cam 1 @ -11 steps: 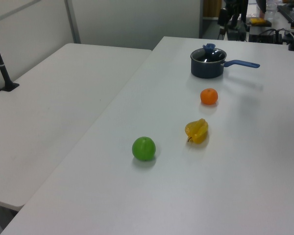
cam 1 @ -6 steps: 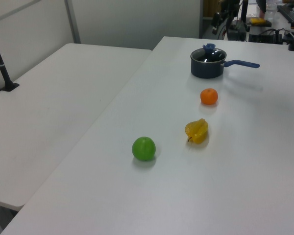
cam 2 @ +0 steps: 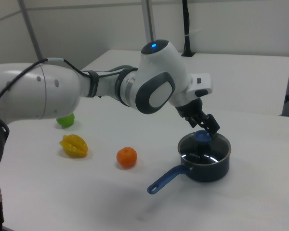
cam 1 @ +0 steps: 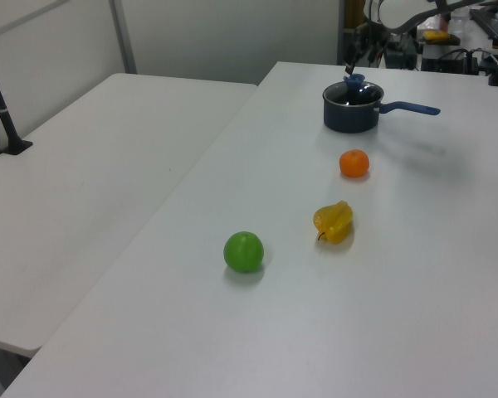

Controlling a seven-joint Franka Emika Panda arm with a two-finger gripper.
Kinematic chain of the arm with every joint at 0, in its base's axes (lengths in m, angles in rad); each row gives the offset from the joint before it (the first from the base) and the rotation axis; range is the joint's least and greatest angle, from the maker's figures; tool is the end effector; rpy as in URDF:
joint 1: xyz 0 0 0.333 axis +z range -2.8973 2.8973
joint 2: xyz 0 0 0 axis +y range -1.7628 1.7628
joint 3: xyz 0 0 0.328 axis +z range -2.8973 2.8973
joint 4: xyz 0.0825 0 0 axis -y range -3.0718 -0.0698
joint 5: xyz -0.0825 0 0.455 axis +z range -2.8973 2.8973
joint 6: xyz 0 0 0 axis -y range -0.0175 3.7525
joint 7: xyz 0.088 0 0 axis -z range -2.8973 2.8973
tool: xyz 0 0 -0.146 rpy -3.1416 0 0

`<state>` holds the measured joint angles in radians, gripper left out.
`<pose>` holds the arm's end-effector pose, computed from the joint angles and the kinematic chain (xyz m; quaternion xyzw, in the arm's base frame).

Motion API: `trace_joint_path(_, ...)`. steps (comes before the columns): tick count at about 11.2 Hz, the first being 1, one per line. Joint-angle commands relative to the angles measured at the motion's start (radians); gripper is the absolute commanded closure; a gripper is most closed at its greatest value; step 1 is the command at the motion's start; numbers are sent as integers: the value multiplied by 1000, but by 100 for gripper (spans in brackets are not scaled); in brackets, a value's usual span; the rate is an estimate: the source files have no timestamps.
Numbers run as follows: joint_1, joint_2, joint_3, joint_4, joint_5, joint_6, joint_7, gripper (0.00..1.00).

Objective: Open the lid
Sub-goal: 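Move the open gripper over the saucepan and lower onto the blue knob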

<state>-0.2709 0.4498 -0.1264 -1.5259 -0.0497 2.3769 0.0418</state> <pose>0.7471 -0.3011 0.3916 0.9604 -0.1880 0.1893 0.0808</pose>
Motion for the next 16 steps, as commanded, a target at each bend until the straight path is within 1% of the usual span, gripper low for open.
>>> trace_joint_path(1, 4, 32, 2, 9, 1, 65, 3, 0)
trace_joint_path(8, 12, 38, 5, -22, -9, 64, 29, 1)
trace_joint_path(9, 12, 38, 5, -22, -9, 59, 29, 9)
trace_joint_path(10, 13, 38, 5, -23, -9, 55, 29, 15)
trace_joint_path(11, 13, 38, 5, -23, -4, 54, 30, 18)
trace_joint_path(12, 12, 37, 5, -23, -1, 53, 30, 23)
trace_joint_path(13, 12, 35, 5, -23, 1, 53, 32, 30)
trace_joint_path(14, 10, 30, 7, -23, 2, 51, 32, 32)
trace_joint_path(15, 12, 27, 7, -22, 4, 50, 32, 36)
trace_joint_path(16, 12, 15, 7, -22, 5, 41, 32, 44)
